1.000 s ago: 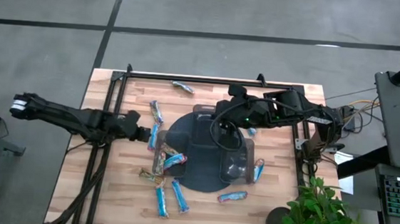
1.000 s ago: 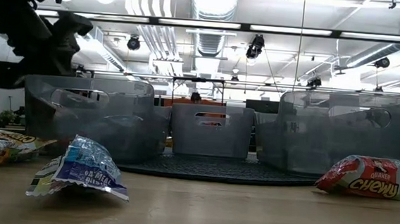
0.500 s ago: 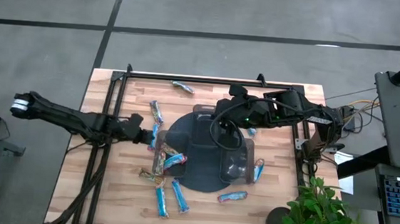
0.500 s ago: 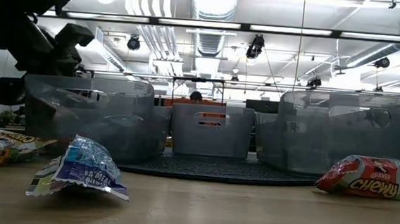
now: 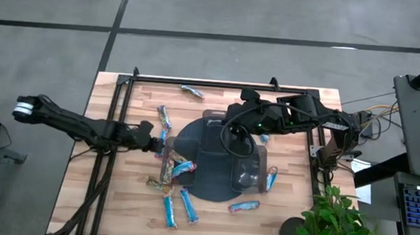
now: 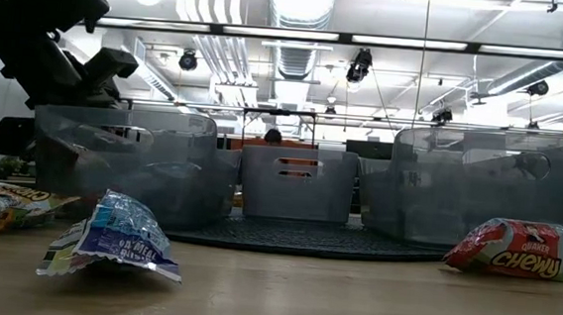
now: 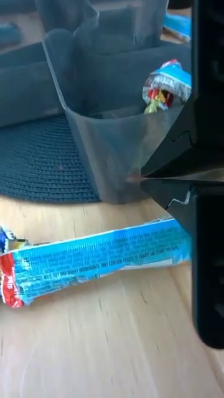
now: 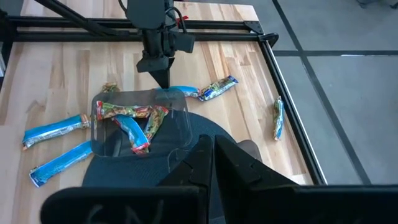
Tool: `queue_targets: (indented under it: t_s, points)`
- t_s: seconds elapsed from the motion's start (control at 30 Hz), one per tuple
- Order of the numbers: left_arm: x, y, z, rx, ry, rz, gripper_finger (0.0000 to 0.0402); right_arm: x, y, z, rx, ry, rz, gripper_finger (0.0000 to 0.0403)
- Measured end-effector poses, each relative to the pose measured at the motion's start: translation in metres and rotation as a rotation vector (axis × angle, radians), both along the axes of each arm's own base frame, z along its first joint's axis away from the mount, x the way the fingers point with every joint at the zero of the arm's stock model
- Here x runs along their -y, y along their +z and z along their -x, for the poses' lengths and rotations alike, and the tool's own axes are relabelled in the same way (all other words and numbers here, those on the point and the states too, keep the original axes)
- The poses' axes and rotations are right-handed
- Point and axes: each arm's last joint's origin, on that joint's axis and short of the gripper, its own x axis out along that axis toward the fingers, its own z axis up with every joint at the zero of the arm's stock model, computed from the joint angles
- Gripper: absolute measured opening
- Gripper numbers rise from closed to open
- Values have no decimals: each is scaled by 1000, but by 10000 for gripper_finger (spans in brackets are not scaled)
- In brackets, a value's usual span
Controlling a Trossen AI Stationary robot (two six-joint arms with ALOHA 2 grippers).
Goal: Pick and place Granola Bars by type
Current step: Put the red granola bar into the bottom left black bin
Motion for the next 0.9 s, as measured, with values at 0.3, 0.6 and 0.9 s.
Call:
queue_targets:
  t_s: [0.3, 0.6, 0.9]
  points:
    - [1, -9, -7, -47, 14, 8, 0, 0, 0, 0, 0, -1, 1, 8]
    - [1, -18, -9, -103, 22, 13, 0, 0, 0, 0, 0, -1, 1, 8]
    - [2, -24, -9, -162, 6, 29, 0, 0, 0, 0, 1, -5, 4, 8]
